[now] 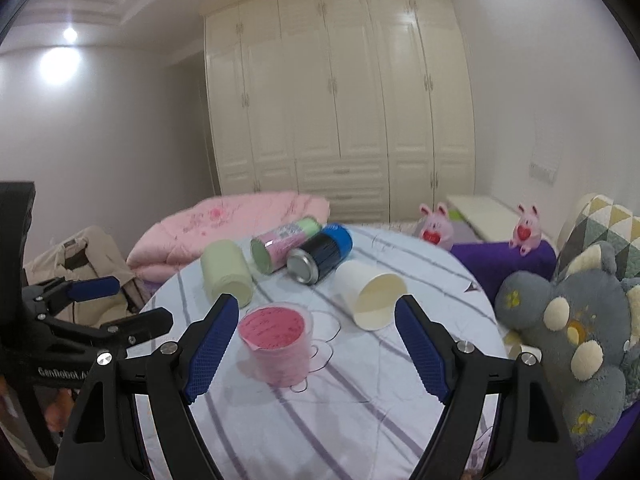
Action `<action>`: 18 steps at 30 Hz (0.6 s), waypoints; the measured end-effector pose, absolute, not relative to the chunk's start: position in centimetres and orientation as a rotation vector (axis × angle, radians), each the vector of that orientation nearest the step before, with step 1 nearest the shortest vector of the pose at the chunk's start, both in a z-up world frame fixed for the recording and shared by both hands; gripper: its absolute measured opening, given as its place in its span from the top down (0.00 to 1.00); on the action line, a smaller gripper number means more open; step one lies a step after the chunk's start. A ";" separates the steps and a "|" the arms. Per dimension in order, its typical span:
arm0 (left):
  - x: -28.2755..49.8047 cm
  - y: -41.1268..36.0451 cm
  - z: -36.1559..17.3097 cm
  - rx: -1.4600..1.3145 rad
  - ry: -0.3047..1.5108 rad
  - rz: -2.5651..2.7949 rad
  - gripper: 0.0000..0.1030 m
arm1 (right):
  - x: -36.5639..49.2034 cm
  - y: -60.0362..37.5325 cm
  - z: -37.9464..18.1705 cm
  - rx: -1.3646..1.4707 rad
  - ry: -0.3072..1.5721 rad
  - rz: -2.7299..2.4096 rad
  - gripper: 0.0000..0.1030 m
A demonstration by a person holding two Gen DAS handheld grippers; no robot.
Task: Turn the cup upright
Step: 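Open the right gripper and withdraw from the upright pink cup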
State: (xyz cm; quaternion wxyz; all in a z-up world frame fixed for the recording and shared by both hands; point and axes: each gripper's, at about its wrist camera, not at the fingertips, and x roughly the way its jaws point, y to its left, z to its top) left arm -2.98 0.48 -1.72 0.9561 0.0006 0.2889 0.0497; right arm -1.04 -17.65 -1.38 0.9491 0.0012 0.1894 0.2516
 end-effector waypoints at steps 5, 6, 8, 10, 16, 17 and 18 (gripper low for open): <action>-3.2 -0.8 -1.9 -0.004 0.572 0.109 0.00 | -1.1 -19.0 -2.2 0.022 0.372 0.461 0.21; -3.2 -1.0 -1.9 -0.005 0.570 0.110 0.00 | -1.1 -19.4 -2.2 0.039 0.372 0.455 0.21; -3.4 -1.4 -1.8 -0.004 0.560 0.109 0.00 | -1.2 -20.0 -2.2 0.054 0.364 0.449 0.21; -3.6 -1.7 -1.7 -0.003 0.545 0.108 0.00 | -1.4 -20.3 -2.2 0.053 0.350 0.436 0.21; -3.9 -2.5 -1.5 0.000 0.526 0.098 0.00 | -2.1 -20.2 -2.1 0.032 0.323 0.413 0.20; -3.9 -2.6 -1.5 0.002 0.526 0.096 0.00 | -2.3 -20.1 -2.1 0.025 0.318 0.408 0.20; -3.9 -2.7 -1.5 0.002 0.523 0.096 0.00 | -2.4 -20.0 -2.1 0.018 0.314 0.406 0.20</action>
